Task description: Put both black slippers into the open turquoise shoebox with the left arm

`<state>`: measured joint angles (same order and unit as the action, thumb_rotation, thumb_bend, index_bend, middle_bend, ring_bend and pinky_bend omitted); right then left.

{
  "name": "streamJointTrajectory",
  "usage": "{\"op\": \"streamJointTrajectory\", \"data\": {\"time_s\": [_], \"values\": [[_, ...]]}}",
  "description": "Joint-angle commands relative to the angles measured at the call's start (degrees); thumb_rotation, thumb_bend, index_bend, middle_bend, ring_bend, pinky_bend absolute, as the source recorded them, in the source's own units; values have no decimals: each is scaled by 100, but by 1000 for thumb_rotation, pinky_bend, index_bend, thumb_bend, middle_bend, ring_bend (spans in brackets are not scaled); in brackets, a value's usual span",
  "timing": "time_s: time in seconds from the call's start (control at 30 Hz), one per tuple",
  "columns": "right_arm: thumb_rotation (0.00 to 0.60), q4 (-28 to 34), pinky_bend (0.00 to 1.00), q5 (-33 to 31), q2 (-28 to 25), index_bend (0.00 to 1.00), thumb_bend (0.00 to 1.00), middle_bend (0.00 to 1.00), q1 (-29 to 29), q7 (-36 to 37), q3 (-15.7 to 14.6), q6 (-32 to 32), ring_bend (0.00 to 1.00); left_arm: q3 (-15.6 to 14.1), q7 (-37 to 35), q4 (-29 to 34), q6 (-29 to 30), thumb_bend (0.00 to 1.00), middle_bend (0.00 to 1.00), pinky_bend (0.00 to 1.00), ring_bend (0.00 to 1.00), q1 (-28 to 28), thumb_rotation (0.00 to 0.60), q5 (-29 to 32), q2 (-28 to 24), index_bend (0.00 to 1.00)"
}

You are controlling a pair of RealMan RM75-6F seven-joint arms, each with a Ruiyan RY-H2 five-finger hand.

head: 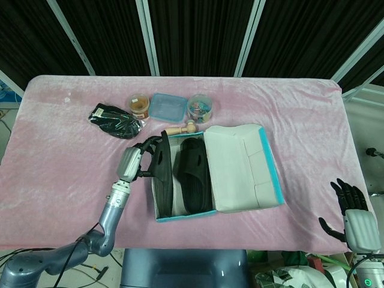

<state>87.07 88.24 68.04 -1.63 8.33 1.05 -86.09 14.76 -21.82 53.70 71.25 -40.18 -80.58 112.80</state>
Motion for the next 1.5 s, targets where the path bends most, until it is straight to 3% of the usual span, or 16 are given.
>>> {"op": "streamJointTrajectory", "data": {"time_s": [0.03,0.3,0.5,0.63,0.77,0.9,1.0,1.27,1.43,1.5], "values": [[600,15,42,3,-2,0,199,17,0,-21,-3,5,0,79,451,263,-396,0,522,409,465,-61,600,283,-174,204],[600,72,42,2,-16,0,199,17,7,-82,-9,14,0,236,1467,686,-961,0,509,409,465,-271,600,714,-362,182],[600,99,42,-11,-29,0,200,17,18,-104,-10,18,0,332,2245,983,-1347,0,437,386,430,-430,600,1077,-542,99],[600,95,42,-29,-27,0,199,17,31,-94,-9,15,0,363,2494,1328,-1431,0,310,350,292,-417,600,1231,-764,10],[600,74,42,-37,-21,0,200,17,27,-76,-9,38,0,300,2551,1673,-1369,0,193,296,175,-326,600,1203,-1028,0],[600,72,42,-18,-17,0,200,17,10,-73,-5,52,0,213,2682,1991,-1492,0,69,180,38,-284,600,1255,-1309,0],[600,78,42,-7,-22,0,199,17,3,-72,2,48,0,161,2842,2232,-1545,0,9,116,0,-267,600,1305,-1516,0],[600,46,42,5,-16,0,200,17,23,-26,-4,16,0,12,3278,2799,-1647,0,0,0,0,-211,600,1450,-2053,0],[600,8,42,-3,-18,0,199,17,44,26,-4,-5,0,-30,3299,3293,-1178,0,3,1,0,0,600,1245,-2348,0],[600,-7,42,-1,-15,0,199,17,48,43,-4,-11,0,-45,3203,3415,-930,0,33,11,1,91,569,1052,-2404,0]]}}
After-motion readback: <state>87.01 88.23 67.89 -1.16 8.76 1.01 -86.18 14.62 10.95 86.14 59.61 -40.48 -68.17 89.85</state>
